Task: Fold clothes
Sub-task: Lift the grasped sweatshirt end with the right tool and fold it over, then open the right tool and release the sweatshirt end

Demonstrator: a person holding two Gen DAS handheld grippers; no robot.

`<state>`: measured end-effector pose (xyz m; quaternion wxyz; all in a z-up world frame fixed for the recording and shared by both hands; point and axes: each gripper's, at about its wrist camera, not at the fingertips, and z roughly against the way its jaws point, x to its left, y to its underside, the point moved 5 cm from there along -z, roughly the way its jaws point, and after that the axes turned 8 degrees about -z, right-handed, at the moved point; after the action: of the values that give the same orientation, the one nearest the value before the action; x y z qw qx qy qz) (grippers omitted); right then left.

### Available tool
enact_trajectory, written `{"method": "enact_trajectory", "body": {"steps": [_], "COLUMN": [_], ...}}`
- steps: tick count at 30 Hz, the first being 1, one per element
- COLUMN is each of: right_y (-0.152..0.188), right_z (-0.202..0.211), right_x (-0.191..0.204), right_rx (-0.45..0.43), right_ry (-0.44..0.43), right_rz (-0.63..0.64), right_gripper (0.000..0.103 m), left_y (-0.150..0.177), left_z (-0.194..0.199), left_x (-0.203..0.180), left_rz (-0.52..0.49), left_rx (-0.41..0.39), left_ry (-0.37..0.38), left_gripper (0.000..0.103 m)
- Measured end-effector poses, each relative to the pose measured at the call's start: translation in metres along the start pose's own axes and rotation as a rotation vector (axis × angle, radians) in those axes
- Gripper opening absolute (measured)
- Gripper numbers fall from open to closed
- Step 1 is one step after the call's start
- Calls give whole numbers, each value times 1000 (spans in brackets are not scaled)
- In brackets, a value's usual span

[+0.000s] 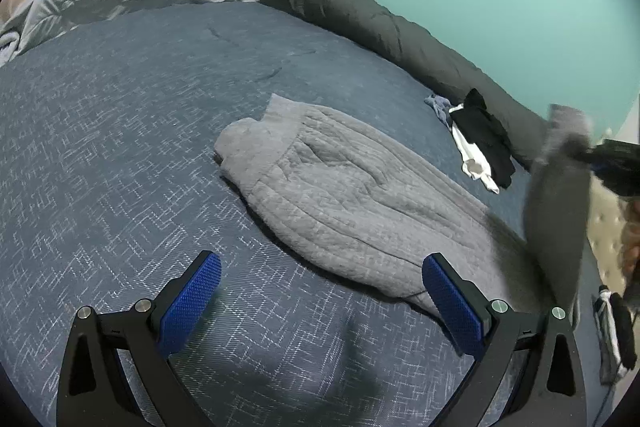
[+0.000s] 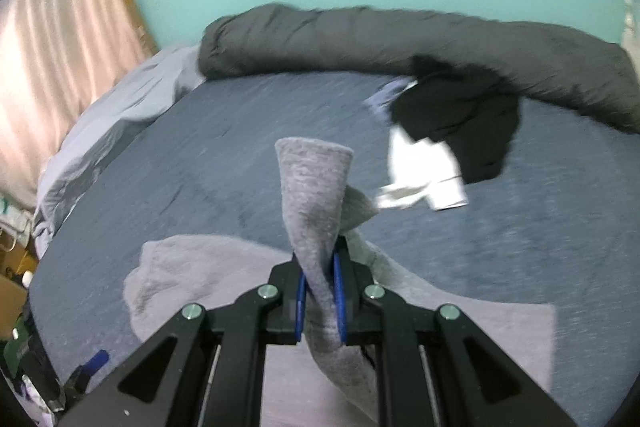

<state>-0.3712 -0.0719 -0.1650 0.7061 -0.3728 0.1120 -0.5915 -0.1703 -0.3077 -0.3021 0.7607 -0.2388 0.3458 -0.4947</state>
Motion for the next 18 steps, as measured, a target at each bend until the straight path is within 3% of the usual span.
{"method": "enact_trajectory", "body": {"steps": [6, 11, 13, 16, 18], "right_y": [38, 65, 67, 62, 55], "right_z": [-47, -76, -74, -63, -49], "right_x": [53, 66, 69, 67, 63], "right_rx": [120, 235, 234, 214, 184], "right_ry": [-78, -154, -178, -225, -264], "right_rz": [83, 47, 48, 40, 21], "right_gripper": [12, 22, 26, 36, 53], "left_y": [0, -1, -1, 0, 0], "left_z": [-3, -2, -2, -2, -2], "left_x": [2, 3, 4, 4, 2], "left_rz": [10, 6, 12, 10, 6], "left_rx": [3, 3, 2, 5, 6], "left_ry": [4, 4, 2, 2, 1], "left_gripper": [103, 103, 103, 103, 103]}}
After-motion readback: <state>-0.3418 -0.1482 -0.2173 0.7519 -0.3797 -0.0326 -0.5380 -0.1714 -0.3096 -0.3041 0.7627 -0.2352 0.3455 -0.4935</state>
